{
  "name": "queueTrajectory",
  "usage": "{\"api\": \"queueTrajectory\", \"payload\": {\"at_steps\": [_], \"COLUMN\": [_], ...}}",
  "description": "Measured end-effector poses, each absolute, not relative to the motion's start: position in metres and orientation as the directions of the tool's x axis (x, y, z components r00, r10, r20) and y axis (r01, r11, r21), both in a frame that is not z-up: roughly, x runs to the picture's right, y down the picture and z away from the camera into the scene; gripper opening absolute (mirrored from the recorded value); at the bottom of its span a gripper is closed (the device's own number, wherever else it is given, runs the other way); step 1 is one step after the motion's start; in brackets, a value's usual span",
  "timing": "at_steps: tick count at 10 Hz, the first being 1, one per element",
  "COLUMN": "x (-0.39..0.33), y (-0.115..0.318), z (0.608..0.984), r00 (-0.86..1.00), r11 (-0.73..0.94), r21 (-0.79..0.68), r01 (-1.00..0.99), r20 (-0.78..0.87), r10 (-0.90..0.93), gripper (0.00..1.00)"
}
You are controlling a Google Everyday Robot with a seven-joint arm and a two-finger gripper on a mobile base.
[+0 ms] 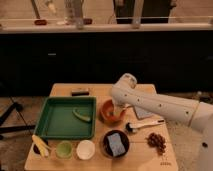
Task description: Place fork in red bowl
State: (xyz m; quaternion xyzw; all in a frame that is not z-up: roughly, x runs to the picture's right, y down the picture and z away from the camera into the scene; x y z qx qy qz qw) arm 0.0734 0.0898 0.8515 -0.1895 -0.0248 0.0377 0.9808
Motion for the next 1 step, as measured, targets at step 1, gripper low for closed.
{"api": "queueTrajectory", "payload": {"at_steps": [1], "x": [0.0734], "y": [0.0898], "z": [0.8515], "r00": [0.996], "r11": [0.925], "r21": [-0.374], "r01": [-0.065], "r20": [0.034], "r10": [0.083], "gripper": [0.8]}}
